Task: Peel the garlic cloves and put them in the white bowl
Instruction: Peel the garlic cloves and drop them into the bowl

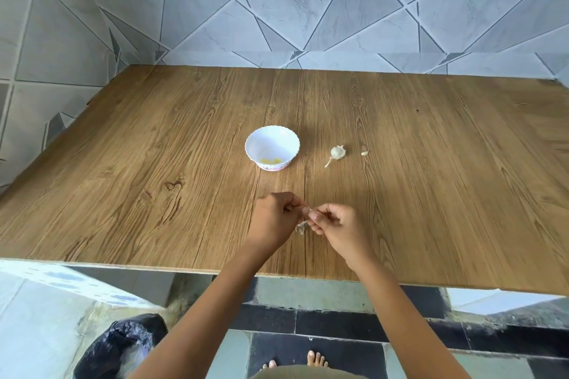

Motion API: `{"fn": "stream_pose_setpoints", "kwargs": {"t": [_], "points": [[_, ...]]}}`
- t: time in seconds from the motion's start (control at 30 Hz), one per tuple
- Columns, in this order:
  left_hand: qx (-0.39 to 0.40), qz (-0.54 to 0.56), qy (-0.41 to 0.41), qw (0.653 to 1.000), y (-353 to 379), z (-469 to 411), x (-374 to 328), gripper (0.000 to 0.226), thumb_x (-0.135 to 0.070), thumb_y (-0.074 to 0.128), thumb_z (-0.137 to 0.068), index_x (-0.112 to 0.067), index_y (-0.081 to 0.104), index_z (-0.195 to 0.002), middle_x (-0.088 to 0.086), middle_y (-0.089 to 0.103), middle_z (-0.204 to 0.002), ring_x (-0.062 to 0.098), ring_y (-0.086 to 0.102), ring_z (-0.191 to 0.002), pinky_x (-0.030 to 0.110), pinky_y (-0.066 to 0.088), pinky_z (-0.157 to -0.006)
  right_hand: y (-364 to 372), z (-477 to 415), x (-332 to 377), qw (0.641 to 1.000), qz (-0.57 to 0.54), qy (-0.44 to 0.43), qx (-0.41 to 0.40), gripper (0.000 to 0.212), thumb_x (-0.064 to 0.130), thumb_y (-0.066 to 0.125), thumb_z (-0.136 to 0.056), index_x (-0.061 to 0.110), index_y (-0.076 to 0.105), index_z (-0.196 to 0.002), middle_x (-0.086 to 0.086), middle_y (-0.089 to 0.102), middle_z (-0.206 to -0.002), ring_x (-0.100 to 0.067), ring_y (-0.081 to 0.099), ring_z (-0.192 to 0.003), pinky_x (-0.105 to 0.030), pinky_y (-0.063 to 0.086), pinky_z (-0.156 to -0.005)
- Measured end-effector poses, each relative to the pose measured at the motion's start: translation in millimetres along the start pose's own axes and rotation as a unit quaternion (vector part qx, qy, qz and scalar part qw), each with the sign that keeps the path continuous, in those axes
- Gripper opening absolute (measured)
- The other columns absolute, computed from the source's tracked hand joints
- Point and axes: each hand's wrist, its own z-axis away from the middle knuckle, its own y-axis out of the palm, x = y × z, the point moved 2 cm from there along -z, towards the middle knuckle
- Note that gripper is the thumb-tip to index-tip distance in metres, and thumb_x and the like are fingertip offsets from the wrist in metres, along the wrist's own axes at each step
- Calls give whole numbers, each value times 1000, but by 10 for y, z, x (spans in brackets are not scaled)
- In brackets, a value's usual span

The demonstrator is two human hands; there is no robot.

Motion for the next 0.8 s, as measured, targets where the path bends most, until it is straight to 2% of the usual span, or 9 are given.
{"fn": "stream_pose_setpoints", "kwargs": {"t": [0.1,0.2,0.27,0.33,0.4,0.47,0.57,0.67,0.8], "points": [[-21,-12,-7,1000,18,13,24,4,-8,69,-81,-5,72,-79,2,70,-67,17,66,-64,30,54,-66,76,-8,-81,973,182,-130,-64,16,9,63,-88,12,62,-72,2,63,-66,-19,59,-59,-35,47,-51],[1,56,-63,996,29,36,61,8,-3,67,-84,-4,69,-77,4,68,-65,19,68,-61,30,57,-64,119,25,-74,934,264,-224,-86,18,-3,60,-80,10,53,-70,5,52,-64,-11,41,-53,-28,33,-44],[32,153,-127,980,14,51,80,12,-1,64,-87,-5,66,-75,9,67,-67,21,67,-63,26,57,-60,96,18,-65,929,268,-242,-77,20,-6,61,-79,10,52,-71,7,51,-66,-9,41,-54,-24,33,-46],[60,215,-158,962,-8,57,87,11,-1,63,-88,-4,66,-78,12,67,-70,18,66,-62,19,55,-58,74,20,-53,958,211,-189,-44,18,2,62,-85,14,56,-73,7,58,-69,-11,52,-58,-26,43,-50],[74,218,-148,962,-20,45,80,7,-1,62,-88,-1,67,-83,11,68,-72,16,66,-62,19,55,-59,39,17,4,995,86,-41,20,13,11,60,-90,14,62,-78,4,64,-72,-8,60,-66,-23,51,-61],[76,202,-121,969,-24,27,68,6,1,63,-87,-3,67,-84,7,68,-71,14,66,-62,20,55,-61,6,2,35,994,-39,80,56,11,11,58,-91,9,65,-83,0,66,-73,-6,60,-66,-17,50,-62],[85,208,-91,970,-33,18,42,7,1,65,-85,-5,67,-83,4,68,-71,8,65,-62,18,53,-61,-46,-39,61,967,-169,171,89,9,6,59,-90,4,66,-84,-3,65,-69,-9,59,-62,-17,49,-59],[93,234,-100,963,-32,43,35,5,0,64,-86,-4,67,-84,4,68,-72,8,65,-63,18,54,-62,-71,-48,67,965,-169,170,102,10,5,58,-90,3,66,-85,-3,64,-67,-7,58,-59,-16,48,-57],[104,254,-154,949,-30,49,56,8,-1,59,-90,-1,66,-87,7,67,-72,7,64,-58,16,54,-59,-69,-31,57,995,11,42,95,15,8,54,-94,10,65,-84,1,63,-70,2,55,-58,-14,45,-58]]}}
